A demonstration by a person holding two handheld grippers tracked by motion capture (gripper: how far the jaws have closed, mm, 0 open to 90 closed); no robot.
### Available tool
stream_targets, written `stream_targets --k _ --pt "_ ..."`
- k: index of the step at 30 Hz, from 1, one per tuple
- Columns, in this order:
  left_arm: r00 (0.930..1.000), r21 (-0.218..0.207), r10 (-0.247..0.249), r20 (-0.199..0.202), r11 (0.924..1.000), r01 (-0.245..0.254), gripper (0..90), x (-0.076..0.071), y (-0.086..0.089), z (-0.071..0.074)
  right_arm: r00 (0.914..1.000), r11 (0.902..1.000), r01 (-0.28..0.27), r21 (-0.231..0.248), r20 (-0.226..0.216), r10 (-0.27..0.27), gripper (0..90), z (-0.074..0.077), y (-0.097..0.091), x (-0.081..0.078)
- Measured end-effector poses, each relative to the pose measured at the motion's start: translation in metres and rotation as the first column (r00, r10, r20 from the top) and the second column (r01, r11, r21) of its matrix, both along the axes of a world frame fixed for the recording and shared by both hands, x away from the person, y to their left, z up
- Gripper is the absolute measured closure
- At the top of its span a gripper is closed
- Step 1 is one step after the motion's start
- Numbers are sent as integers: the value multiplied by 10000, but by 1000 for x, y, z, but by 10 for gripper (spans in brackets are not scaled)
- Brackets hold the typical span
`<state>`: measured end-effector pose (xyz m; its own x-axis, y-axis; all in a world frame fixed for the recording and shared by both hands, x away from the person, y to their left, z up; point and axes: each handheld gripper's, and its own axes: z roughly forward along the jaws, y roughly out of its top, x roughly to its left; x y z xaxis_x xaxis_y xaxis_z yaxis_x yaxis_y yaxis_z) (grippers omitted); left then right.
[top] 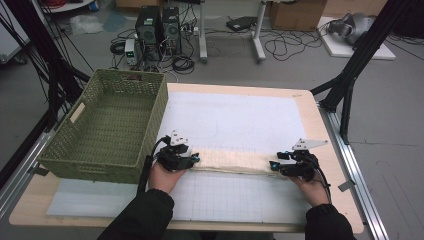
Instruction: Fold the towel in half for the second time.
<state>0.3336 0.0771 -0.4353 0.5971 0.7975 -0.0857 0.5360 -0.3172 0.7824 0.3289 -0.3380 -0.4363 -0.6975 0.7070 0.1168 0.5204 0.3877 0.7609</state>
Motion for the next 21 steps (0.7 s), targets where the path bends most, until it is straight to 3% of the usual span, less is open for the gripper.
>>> stream_targets --k 3,6,8,12,13,16,21 --pt "9997 405 -21 -228 9992 31 486 -1 -1 -3 9996 9998 153 -157 -246 -157 443 -4 -1 1" --pt "9990 480 36 -446 9988 -15 486 -1 -3 -5 9984 9998 147 -159 -542 -156 445 -10 1 2" --pt "9977 385 -140 -663 9991 166 533 0 -4 -7 9990 9996 81 -286 -444 -94 468 -10 2 2" --pt "9966 365 -492 -666 9980 517 764 -4 -9 -6 9983 9998 -88 -205 -574 76 608 -9 1 2" --pt "9971 410 -434 -627 9981 461 801 -5 -10 -5 9975 9995 -283 -106 -648 275 698 -9 1 2" --pt "9972 297 -145 -735 9994 167 832 -8 -8 -4 9950 9979 -640 -69 -769 633 790 -8 2 5" --pt "9969 219 115 -772 9997 -98 837 -23 2 -1 9949 9940 -889 -637 -526 856 803 3 13 18"
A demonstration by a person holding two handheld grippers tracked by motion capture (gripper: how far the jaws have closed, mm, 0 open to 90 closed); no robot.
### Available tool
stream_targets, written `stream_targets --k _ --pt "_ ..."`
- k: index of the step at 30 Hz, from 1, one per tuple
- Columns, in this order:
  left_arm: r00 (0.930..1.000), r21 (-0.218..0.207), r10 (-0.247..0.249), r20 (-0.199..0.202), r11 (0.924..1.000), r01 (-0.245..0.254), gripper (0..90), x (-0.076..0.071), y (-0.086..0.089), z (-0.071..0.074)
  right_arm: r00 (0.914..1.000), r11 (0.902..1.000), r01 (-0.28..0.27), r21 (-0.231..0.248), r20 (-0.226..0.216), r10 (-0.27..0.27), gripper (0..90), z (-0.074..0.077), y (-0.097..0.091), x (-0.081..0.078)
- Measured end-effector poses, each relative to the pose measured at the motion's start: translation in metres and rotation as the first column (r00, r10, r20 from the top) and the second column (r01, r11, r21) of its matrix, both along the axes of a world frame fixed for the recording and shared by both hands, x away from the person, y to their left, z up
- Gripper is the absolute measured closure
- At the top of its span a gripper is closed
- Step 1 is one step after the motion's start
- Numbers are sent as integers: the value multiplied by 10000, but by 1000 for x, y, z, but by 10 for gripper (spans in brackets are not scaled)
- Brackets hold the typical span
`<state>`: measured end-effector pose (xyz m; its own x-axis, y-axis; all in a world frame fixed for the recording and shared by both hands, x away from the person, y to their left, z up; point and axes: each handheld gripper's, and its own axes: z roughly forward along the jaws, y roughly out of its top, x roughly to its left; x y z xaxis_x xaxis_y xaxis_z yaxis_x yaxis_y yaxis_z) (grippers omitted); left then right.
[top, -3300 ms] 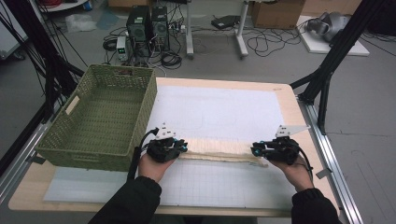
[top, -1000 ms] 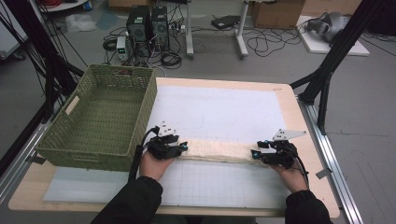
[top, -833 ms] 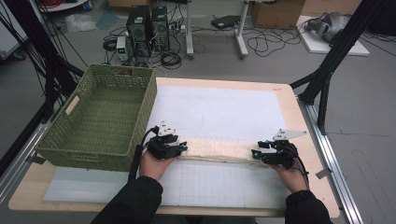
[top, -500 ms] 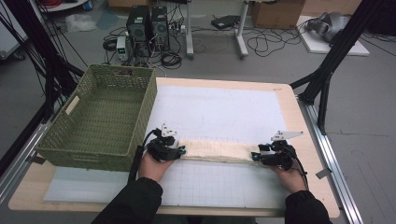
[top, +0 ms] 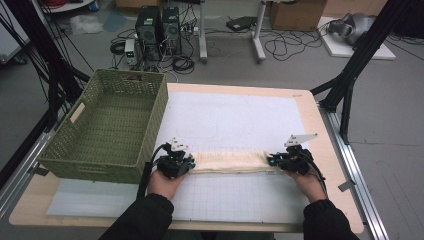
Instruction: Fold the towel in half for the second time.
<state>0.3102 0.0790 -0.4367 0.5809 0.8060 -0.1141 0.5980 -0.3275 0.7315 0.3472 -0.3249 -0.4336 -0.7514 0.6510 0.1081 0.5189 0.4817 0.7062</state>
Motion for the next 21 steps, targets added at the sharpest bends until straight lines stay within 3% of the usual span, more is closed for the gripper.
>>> stream_targets --k 2,6,9,11,13,16,21 --pt "9999 -162 134 -91 9998 -136 837 -8 6 1 9999 9999 -122 -18 60 122 802 3 6 9" --pt "9999 -36 111 -117 9999 -111 837 -23 13 1 9996 9996 -280 -55 44 280 793 4 21 27" --pt "10000 -150 -60 7 9999 60 797 -24 18 -1 9999 9995 -118 -277 -38 117 681 -4 28 35" --pt "9994 -80 114 339 9999 -111 668 -24 20 2 9999 9999 141 -9 32 -141 594 -3 24 35" --pt "9983 -308 87 570 9995 -69 606 -23 21 7 9995 9992 272 276 150 -277 555 3 18 32" --pt "9953 -380 -310 913 9987 346 561 -21 17 17 9984 9977 441 523 334 -459 512 11 11 26" --pt "9854 -283 -997 1379 9941 1045 514 -10 2 33 9977 9977 453 500 487 -478 497 15 5 16"
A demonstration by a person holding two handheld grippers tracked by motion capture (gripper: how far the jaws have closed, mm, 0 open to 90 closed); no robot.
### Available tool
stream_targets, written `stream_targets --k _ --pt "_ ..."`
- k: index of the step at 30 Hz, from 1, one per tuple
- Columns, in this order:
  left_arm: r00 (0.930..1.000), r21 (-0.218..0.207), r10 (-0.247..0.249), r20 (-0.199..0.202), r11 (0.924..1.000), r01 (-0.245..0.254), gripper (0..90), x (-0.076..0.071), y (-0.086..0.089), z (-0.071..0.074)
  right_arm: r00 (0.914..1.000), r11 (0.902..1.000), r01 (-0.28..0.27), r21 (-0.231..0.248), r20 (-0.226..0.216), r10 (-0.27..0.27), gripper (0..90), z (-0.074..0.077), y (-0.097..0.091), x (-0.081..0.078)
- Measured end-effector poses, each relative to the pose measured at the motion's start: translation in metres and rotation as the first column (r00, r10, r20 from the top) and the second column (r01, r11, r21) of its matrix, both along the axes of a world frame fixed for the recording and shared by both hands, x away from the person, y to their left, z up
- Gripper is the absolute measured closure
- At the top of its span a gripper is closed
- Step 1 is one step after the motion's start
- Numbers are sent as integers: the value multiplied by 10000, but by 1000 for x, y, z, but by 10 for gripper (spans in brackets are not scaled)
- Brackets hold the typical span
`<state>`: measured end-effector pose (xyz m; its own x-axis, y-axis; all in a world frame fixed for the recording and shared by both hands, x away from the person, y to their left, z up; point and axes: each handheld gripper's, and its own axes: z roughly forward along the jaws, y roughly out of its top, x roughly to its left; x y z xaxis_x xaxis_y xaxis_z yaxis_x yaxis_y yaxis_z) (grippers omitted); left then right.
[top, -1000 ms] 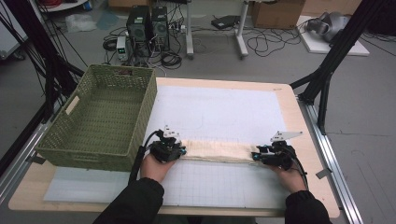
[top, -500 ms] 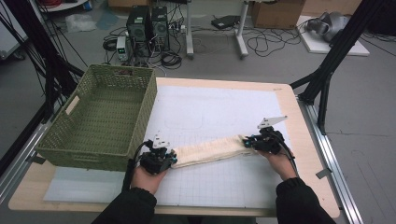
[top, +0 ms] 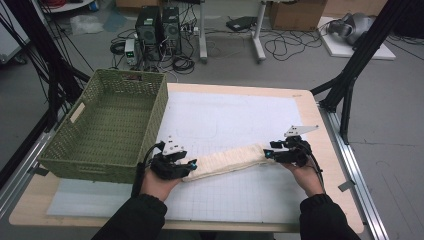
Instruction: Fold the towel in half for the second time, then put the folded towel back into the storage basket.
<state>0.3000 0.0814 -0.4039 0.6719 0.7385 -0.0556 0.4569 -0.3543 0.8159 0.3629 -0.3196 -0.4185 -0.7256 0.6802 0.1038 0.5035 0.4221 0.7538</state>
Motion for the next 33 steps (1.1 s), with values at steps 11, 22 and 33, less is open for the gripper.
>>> stream_targets --k 11,22,33 --pt "9828 307 -1808 -388 9828 1820 583 36 -58 -3 9965 9963 -834 196 13 833 761 -2 21 -8" --pt "9606 1279 -2701 -659 9524 2766 422 57 -89 12 9968 9973 -684 -280 -429 671 696 -21 21 -8" --pt "9072 1800 -3489 -2350 9016 3933 332 75 -111 -20 9971 9971 -718 -268 -287 711 672 -22 22 -8"
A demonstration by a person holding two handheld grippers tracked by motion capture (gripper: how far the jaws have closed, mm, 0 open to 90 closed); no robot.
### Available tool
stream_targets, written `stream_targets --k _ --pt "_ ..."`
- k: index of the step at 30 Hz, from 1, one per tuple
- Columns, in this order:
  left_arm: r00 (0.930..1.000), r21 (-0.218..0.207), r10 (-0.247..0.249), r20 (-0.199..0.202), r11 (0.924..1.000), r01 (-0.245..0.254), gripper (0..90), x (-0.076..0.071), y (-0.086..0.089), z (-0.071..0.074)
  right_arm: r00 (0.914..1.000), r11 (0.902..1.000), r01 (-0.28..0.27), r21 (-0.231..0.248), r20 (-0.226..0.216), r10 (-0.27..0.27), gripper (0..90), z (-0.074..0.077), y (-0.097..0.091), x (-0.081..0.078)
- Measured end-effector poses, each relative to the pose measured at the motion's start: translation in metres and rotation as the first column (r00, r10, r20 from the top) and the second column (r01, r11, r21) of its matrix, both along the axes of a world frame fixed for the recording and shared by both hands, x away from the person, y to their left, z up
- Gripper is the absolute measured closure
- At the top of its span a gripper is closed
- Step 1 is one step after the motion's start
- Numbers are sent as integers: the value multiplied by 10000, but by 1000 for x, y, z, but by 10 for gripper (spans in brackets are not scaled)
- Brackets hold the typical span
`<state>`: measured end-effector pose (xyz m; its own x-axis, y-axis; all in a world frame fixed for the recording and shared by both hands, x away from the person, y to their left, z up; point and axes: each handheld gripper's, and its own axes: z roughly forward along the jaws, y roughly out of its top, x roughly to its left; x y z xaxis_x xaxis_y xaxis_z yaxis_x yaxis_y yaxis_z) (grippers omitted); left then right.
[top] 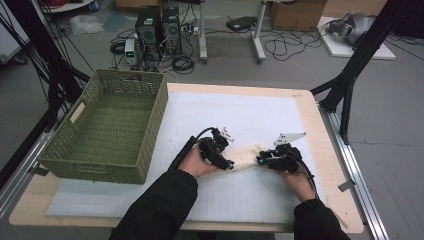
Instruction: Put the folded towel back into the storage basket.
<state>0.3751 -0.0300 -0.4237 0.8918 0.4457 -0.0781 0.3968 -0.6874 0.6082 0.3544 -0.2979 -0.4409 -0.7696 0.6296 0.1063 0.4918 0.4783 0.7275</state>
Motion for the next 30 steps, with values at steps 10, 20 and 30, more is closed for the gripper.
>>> stream_targets --k 10,20,30 --pt "9996 -102 -115 -264 9999 112 292 0 0 -5 10000 10000 10 0 73 -10 645 0 1 -2" --pt "9994 78 -318 -136 9995 319 313 -3 -1 -5 9999 10000 -13 -30 152 13 630 -1 1 -3" --pt "9986 397 -202 486 9990 183 371 -12 -5 -5 9998 9997 52 -217 218 -47 556 0 5 -6"
